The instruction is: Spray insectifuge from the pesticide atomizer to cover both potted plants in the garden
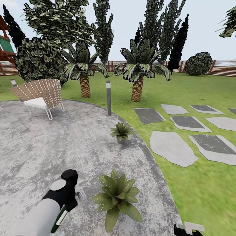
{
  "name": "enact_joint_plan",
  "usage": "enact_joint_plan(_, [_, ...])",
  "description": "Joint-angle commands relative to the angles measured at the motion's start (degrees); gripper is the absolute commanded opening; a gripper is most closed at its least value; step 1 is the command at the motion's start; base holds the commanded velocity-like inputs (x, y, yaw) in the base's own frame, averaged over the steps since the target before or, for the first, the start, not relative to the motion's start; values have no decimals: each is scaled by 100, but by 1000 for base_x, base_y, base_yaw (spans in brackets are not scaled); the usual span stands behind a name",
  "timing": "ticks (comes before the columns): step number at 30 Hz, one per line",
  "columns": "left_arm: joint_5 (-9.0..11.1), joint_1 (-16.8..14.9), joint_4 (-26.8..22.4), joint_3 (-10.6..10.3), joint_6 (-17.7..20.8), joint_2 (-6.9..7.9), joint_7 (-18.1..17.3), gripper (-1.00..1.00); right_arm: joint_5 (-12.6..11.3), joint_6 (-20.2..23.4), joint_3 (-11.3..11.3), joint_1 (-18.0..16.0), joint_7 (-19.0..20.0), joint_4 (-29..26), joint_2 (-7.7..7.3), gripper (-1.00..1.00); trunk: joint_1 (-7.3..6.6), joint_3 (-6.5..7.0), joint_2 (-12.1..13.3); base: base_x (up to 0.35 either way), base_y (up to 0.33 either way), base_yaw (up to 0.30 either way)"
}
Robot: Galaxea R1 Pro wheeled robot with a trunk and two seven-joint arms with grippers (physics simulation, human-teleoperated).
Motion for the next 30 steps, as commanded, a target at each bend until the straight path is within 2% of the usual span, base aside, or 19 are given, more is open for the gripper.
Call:
enact_joint_plan(1, [-52,21,-2,-2,60,12,-51,-100,-54,-17,50,-3,-11,2,-1,100,-1,-5,-2,0,0,0])
enact_joint_plan(7, [-67,78,-6,-31,60,37,84,-100,-54,-17,50,-3,-11,2,-1,100,-1,-5,-2,78,-47,0])
enact_joint_plan(14, [-102,87,2,-20,69,51,135,-100,-55,-17,50,-3,-11,2,-1,100,-1,-5,-2,81,-240,0])
enact_joint_plan(15, [-102,122,2,-9,69,92,185,-100,-54,-17,50,-3,-11,2,-1,100,-1,-5,-2,-22,-267,0])
enact_joint_plan(16, [-85,259,-4,3,69,239,296,-100,-54,-17,50,-3,-11,2,-1,100,-1,-5,-2,-13,-71,0])
enact_joint_plan(18, [-52,298,-6,8,71,360,324,-100,-54,-17,50,-3,-11,2,-1,100,-1,-5,-2,-6,-34,2])
enact_joint_plan(21, [-38,314,-11,16,71,432,335,-100,-56,-17,50,-3,-11,2,-1,100,-1,-5,-2,-1,-8,106])
enact_joint_plan(25, [-31,342,1,11,70,459,343,-100,-54,-17,50,-3,-11,2,6,100,-1,-5,-2,0,-1,246])
enact_joint_plan(30, [-22,400,-3,0,69,387,384,-100,-54,-17,50,-3,-11,2,0,100,-1,-5,-2,0,0,83])
